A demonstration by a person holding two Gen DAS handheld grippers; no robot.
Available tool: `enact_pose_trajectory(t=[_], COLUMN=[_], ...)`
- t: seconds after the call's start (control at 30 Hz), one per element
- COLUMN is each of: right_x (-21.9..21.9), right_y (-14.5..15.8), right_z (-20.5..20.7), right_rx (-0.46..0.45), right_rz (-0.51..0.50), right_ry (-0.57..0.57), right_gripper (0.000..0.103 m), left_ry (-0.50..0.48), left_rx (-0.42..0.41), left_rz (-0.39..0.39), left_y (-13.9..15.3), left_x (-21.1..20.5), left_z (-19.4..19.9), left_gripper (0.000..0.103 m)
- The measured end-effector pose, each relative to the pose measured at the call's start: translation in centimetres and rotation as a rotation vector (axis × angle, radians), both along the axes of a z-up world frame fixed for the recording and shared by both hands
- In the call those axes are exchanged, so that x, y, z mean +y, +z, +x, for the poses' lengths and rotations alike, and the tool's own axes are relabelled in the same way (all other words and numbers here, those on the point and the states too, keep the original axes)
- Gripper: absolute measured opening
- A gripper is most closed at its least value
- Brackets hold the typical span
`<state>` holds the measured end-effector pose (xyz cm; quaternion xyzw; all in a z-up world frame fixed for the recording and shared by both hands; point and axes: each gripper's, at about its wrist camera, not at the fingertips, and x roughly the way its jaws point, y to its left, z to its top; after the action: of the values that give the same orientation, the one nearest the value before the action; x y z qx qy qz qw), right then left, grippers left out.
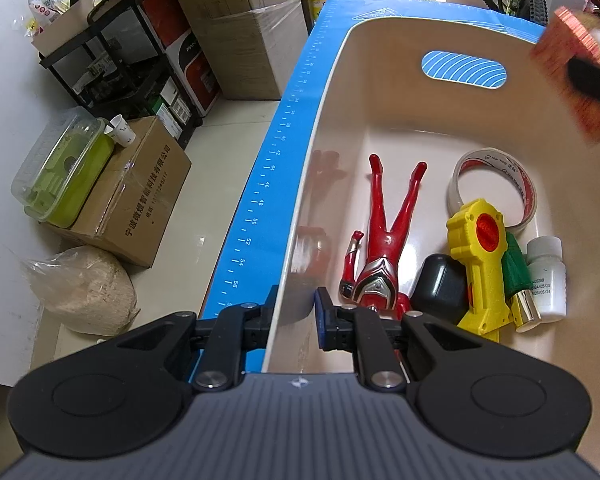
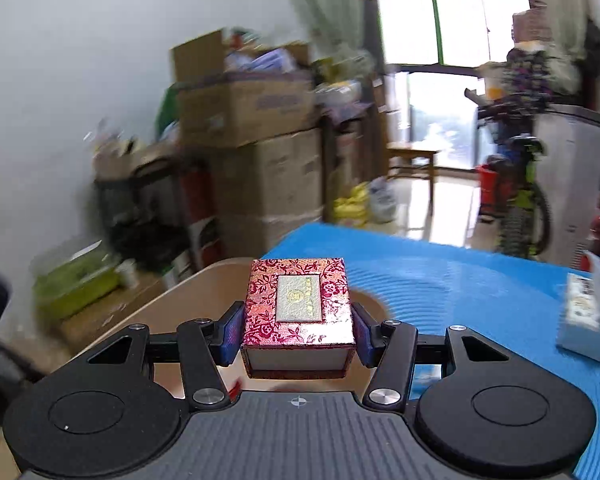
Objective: Organize rigid objects
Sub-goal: 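Carry the red patterned box into the basket and open the right gripper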
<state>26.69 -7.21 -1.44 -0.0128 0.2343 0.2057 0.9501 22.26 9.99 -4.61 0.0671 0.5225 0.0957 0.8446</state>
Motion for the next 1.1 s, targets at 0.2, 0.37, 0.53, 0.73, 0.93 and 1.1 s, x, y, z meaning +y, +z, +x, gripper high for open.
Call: enact_pose_trajectory(t=[0.2,0.37,0.53,0.73,0.93,1.1], right_x=[3.6,5.0,4.7,3.2,0.9,-2.3], right_y=[-1.6,-3.1,-3.2,-1.8,0.3,1.1], right_z=[-0.1,0.4,1.0,1.2,1.6,2.6], right_rx=[0.1,0.186,0.239,0.228,0.164,0.098], right_rz=[-0.104,-0.177,-0.147,-0.084,-0.03,0.015], right_ry=[0.08,0.098,0.098,0.081,0.021,-0.083], right_gripper=[0.059,0.059,0.059,0.064,0.065,0.065], left_ry=[-0.001,-0.003,-0.004,-0.004,0.0,0.0], left_rx=[0.0,0.0,0.0,-0.001,0.003,0.006], left_rz=[0.0,-0.003,-0.001,0.001,0.003,0.008], left_y=[0.0,0.0,0.0,-0.2,-0.2,-0.2], left_x=[0.0,0.1,0.0,-0.1,-0.1,-0.2], left_z=[0.0,0.1,0.1,0.1,0.2,0.4], left_gripper=[0.019,0.019,0.019,0.019,0.019,0.019])
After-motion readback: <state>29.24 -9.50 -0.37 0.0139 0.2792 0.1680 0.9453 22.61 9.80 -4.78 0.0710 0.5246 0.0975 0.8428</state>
